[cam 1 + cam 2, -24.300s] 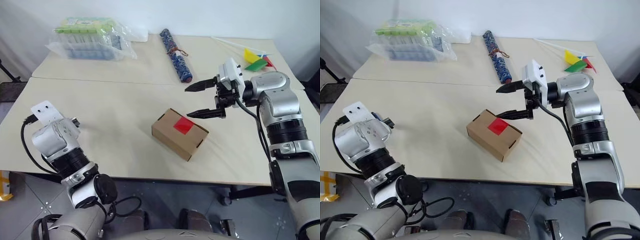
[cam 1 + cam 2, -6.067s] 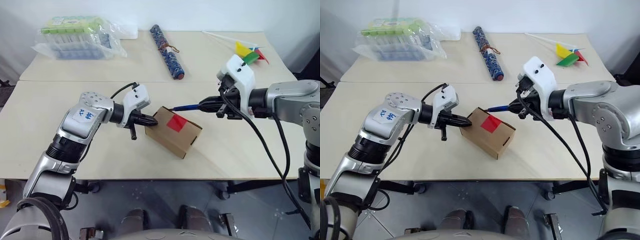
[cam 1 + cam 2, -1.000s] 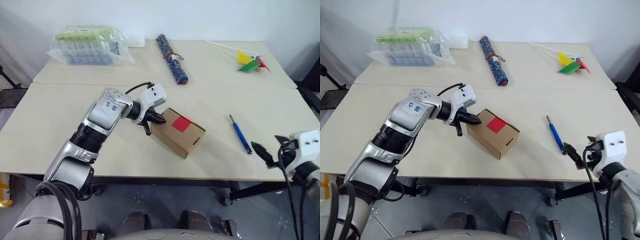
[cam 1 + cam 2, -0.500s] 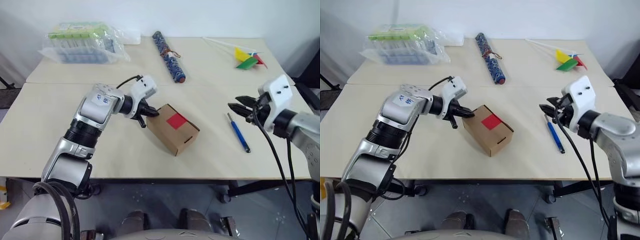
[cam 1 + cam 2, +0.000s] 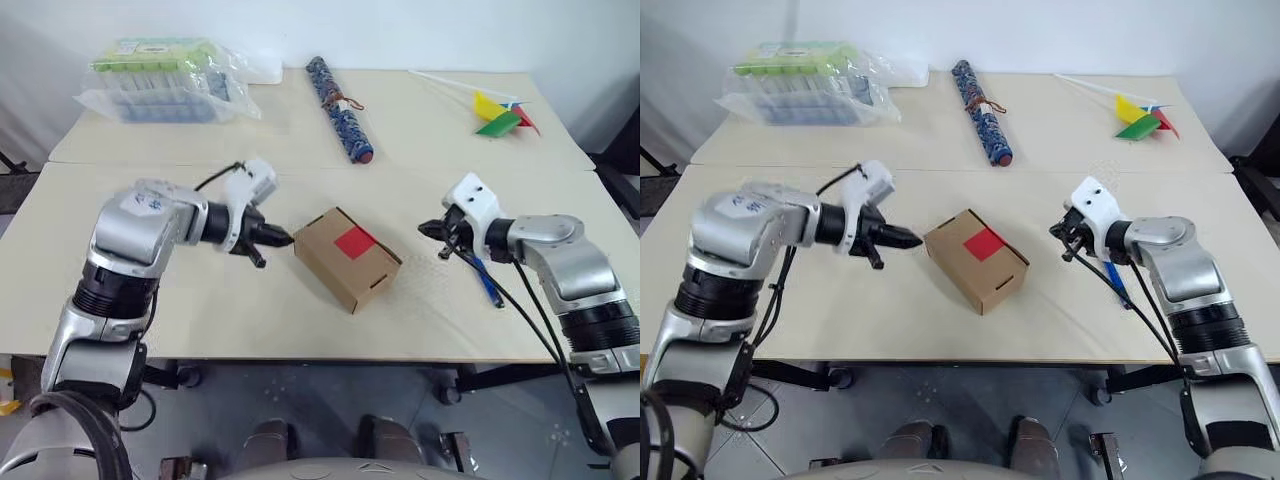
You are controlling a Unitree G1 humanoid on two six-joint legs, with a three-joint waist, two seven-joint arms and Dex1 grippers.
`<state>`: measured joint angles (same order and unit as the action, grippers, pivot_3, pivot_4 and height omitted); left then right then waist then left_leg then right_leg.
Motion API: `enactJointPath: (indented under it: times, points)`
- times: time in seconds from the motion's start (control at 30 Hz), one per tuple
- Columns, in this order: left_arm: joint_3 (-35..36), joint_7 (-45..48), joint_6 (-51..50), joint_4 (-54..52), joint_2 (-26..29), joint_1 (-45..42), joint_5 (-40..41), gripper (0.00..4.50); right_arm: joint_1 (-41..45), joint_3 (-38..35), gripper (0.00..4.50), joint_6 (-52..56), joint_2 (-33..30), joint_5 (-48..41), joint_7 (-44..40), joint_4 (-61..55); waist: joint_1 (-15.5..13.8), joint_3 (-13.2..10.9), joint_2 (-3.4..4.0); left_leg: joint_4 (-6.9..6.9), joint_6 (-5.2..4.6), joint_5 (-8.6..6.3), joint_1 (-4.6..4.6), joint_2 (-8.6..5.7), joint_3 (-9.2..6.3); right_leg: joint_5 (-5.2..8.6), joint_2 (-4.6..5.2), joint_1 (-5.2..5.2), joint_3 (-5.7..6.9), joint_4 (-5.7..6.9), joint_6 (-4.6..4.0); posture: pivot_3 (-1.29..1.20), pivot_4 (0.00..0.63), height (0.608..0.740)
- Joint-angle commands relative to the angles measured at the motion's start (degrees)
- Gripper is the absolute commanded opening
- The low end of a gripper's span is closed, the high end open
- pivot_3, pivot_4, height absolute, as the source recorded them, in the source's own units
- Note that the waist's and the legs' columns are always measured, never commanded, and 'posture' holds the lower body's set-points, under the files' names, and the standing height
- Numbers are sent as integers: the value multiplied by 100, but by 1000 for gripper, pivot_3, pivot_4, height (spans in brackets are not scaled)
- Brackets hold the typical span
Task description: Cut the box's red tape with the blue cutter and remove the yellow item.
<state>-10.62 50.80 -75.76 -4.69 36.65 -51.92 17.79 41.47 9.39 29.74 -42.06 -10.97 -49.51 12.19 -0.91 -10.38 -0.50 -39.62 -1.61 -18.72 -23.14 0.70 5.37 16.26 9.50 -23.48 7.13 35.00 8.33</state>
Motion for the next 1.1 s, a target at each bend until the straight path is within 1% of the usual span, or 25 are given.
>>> enactJointPath:
  times: [0.03,0.1,0.23,0.4,0.6,0.87,1.0,1.1]
  points:
    - [-177,-383,-254,-598,-92,239,65,0,66,46,41,-40,99,117,-107,-139,-4,0,0,0,0,0,0,0,-1,0,0,1,0,0,0,0,150,740]
    - [-336,-527,-236,-724,-149,382,54,0,-19,74,41,48,157,145,-111,-296,-10,0,0,0,0,0,0,0,-2,0,0,2,3,1,0,0,150,740]
    - [-433,-741,-79,-542,-371,395,31,0,-221,61,41,385,134,68,-158,-860,-41,0,0,-5,2,1,-6,-1,0,0,0,2,8,1,0,0,150,740]
    - [-755,-825,386,-43,-516,327,-109,0,-495,64,41,1037,95,-47,-184,-1725,-37,0,0,-7,3,2,-6,0,4,0,-1,2,9,2,0,0,150,740]
    - [-1031,-795,1081,656,-920,41,-266,0,-841,-45,41,1830,-76,-325,-215,-2839,-59,0,0,-12,3,1,-10,-2,10,0,-2,4,15,1,0,0,150,740]
    - [-1231,-589,1787,1526,-1331,-305,-485,0,-1067,-194,41,2353,-222,-512,-55,-3421,-63,0,0,-12,3,1,-9,-2,14,0,-2,3,17,3,0,0,150,740]
    - [-1297,-488,2038,1935,-1531,-511,-617,0,-1095,-263,41,2395,-241,-483,87,-3412,-62,0,0,-24,2,1,-13,-4,14,0,-2,7,17,1,0,0,150,740]
    - [-1318,-420,2097,1972,-1563,-509,-679,0,-1107,-254,41,2335,-223,-409,226,-3364,-49,0,0,-23,2,1,-13,-3,14,0,-2,6,18,3,0,0,150,740]
